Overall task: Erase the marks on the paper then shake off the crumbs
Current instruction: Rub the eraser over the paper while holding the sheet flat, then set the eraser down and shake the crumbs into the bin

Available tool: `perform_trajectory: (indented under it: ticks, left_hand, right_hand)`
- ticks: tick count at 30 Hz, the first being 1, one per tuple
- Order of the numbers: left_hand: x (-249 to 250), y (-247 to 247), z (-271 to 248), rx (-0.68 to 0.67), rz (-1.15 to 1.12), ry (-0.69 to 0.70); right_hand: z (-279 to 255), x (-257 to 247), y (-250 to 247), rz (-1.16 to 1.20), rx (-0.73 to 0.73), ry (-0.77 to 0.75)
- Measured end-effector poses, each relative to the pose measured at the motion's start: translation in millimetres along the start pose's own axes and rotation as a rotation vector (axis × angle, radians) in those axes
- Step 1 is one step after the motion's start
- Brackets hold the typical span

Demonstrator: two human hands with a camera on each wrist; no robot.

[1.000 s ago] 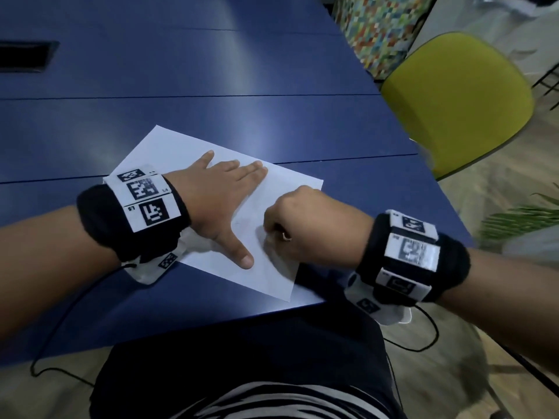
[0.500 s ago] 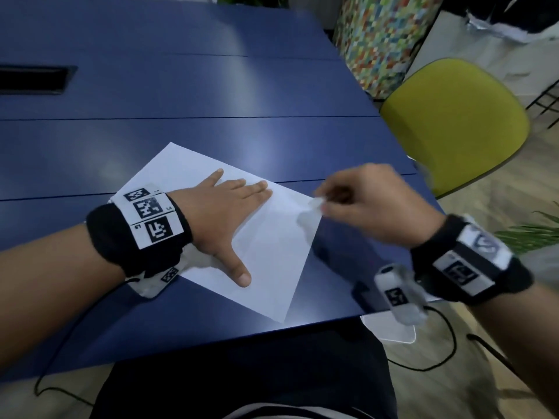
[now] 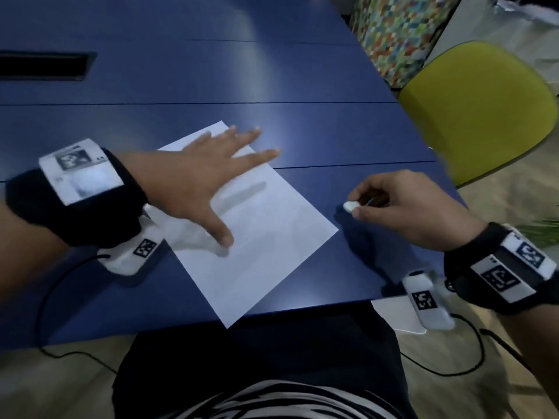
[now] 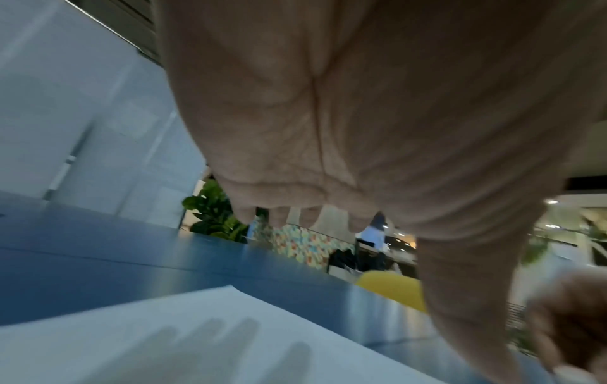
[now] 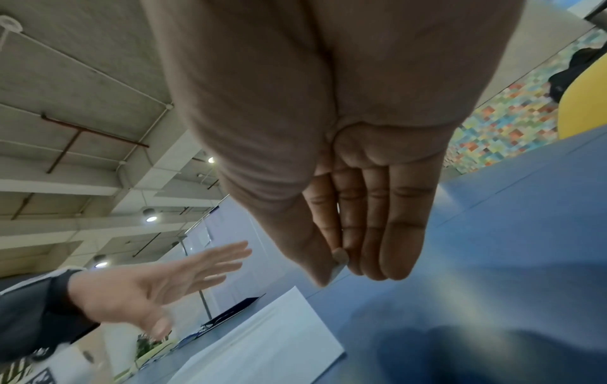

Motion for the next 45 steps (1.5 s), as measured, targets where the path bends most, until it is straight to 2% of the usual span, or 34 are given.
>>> perform_trajectory:
  ticks: [3, 5, 7, 11, 14, 19, 23, 25, 27, 29, 30, 32, 34, 37, 39, 42, 45]
  left_hand:
    - [-36.4, -21.5, -17.8, 0.149, -0.136, -0.160]
    - [-52.0, -23.7, -28.6, 0.180, -0.100, -0.211]
    - [-41.6, -16.8, -32.2, 0.150, -0.069, -0.167]
    - [11.3, 24.9, -18.4, -0.078, -0.005, -0.045]
    - [21.6, 46.3, -6.6, -0.169, 0.119, -0.058]
    - [23.2, 46.0, -3.5, -0.164, 0.156, -0.057]
    - [16.4, 46.5, -7.7, -0.157, 0.109, -0.015]
    - [3.6, 32.3, -12.0, -0.097, -0.039, -0.016]
    - [-29.6, 6.1, -11.6, 0.079, -0.225, -0.131]
    - [-82.3, -20.2, -9.7, 0.261, -0.262, -0.316]
    - [-108.9, -29.1, -8.5, 0.301, -0.240, -0.410]
    - [-153.3, -33.3, -3.8, 0.261, -0.187, -0.574]
    - [-174.6, -25.8, 0.4, 0.125, -0.162, -0.674]
    - [-173.2, -12.3, 6.1, 0.032, -0.160, -0.674]
    - [-164.7, -6.9, 6.4, 0.021, -0.192, -0.655]
    - [-156.2, -7.0, 6.7, 0.049, -0.254, -0.628]
    - [-148.0, -9.1, 3.7, 0.045, -0.289, -0.616]
  right_hand:
    - [0.5, -10.4, 5.4, -0.004, -0.002, -0.030]
    - [0.9, -19.2, 8.9, -0.006, -0.005, -0.040]
    - [1.1, -31.5, 18.0, -0.034, -0.005, -0.089]
    - [11.0, -52.7, 43.3, -0.152, -0.047, -0.158]
    - [13.4, -59.9, 56.4, -0.271, -0.080, -0.193]
    - [2.9, -69.8, 67.0, -0.339, -0.174, -0.262]
    - [18.3, -49.1, 48.4, -0.264, -0.111, -0.180]
    - [23.6, -34.9, 32.5, -0.191, -0.034, -0.139]
    - [28.7, -18.9, 15.1, -0.146, 0.048, -0.085]
    - [36.7, -4.7, 7.8, -0.157, 0.035, -0.018]
    - [40.1, -0.7, 7.6, -0.169, 0.010, 0.004]
    - [46.1, 4.3, 11.3, -0.209, -0.030, 0.027]
    - [47.2, 0.3, 12.4, -0.271, -0.023, 0.029]
    - [32.6, -22.7, 15.1, -0.268, 0.016, -0.034]
    - [17.1, -41.3, 28.3, -0.227, -0.058, -0.054]
    - [2.3, -51.3, 49.7, -0.243, -0.186, 0.035]
    - [3.1, -48.8, 53.4, -0.227, -0.166, 0.075]
Point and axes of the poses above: each hand's wrist, its own z-axis towards the middle knuckle, its own y-axis out of the palm, x = y × z, the point moved 5 cm from there along z, towards the middle knuckle, and after that the axes turned 5 degrees about -y, right-handed, at the moved point
